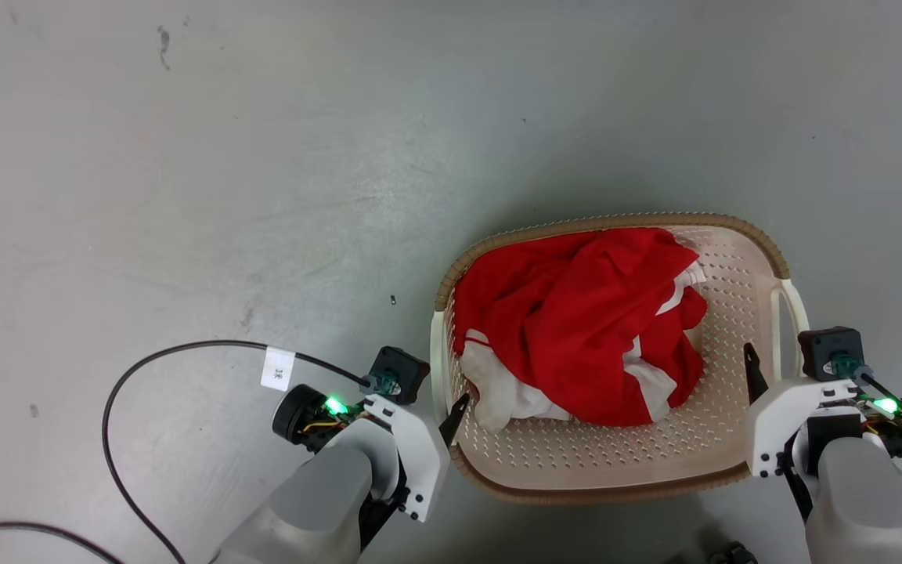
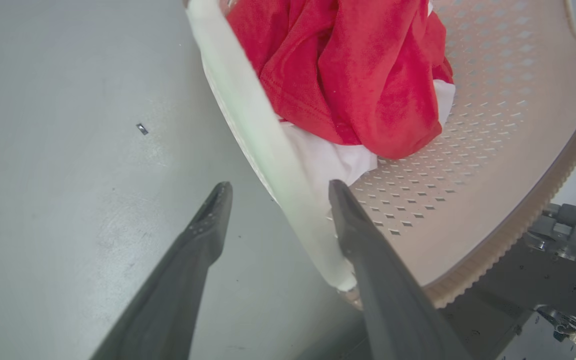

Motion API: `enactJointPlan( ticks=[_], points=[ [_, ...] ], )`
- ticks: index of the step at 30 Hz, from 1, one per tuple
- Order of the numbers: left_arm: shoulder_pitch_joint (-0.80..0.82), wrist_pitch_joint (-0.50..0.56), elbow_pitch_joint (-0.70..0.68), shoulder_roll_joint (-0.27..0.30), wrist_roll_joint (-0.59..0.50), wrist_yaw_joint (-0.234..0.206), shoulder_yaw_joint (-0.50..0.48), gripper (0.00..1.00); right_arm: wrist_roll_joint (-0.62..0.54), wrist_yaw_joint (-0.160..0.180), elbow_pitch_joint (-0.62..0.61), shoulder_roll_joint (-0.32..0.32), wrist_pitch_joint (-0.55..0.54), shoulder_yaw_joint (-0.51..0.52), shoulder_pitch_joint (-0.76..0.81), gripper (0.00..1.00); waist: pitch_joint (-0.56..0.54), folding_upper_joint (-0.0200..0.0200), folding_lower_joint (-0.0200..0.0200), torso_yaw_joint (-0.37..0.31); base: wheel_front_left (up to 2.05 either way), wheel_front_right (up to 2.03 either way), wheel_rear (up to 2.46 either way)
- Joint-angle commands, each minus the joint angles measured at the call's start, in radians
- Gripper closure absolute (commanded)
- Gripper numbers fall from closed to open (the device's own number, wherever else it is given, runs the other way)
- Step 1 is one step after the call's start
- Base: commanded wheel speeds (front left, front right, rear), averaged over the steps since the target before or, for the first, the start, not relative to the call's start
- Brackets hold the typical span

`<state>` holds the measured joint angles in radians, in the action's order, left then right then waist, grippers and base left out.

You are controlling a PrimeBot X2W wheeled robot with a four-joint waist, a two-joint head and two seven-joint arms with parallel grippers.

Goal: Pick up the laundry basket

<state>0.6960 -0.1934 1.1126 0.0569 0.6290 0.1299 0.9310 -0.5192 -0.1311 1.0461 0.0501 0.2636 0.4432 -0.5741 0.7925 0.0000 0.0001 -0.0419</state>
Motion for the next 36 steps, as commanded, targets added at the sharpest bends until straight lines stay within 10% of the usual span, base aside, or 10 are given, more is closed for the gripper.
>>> enactJointPlan(
  ticks=[1, 5, 7, 8, 9, 36],
  points=[
    [0.016, -0.005, 0.009, 0.007, 0.007, -0.001, 0.007, 0.00, -0.015, 0.001, 0.007, 0.000, 0.002, 0.007, -0.016, 0.00, 0.008, 0.0000, -0.0001, 0.003, 0.00, 0.00, 0.00],
    [0.034, -0.018, 0.022, 0.008, 0.022, -0.001, 0.028, 0.00, -0.046, 0.001, 0.020, 0.001, 0.002, 0.034, -0.028, 0.00, 0.022, 0.0000, -0.0001, 0.006, 0.00, 0.00, 0.00],
    [0.049, -0.026, 0.032, 0.012, 0.020, -0.001, 0.039, 0.04, -0.058, 0.001, 0.011, 0.001, 0.002, 0.037, -0.036, 0.93, 0.029, 0.0000, -0.0001, 0.007, 0.00, 0.00, 0.00],
    [0.058, -0.035, 0.038, 0.015, 0.015, -0.002, 0.043, 0.63, -0.059, 0.001, 0.017, 0.000, 0.002, 0.037, -0.036, 1.00, 0.030, 0.0000, -0.0001, 0.008, 0.00, 0.00, 0.00],
    [0.061, -0.042, 0.045, 0.015, 0.016, -0.002, 0.045, 1.00, -0.057, 0.001, 0.028, 0.000, 0.002, 0.037, -0.038, 1.00, 0.031, 0.0000, -0.0001, 0.009, 0.00, 0.00, 0.00],
    [-0.045, 0.011, 0.086, -0.010, 0.172, 0.001, 0.121, 1.00, -0.117, 0.001, 0.206, -0.001, 0.002, -0.044, 0.037, 1.00, -0.290, 0.0000, -0.0001, 0.039, 0.00, 0.00, 0.00]
  ],
)
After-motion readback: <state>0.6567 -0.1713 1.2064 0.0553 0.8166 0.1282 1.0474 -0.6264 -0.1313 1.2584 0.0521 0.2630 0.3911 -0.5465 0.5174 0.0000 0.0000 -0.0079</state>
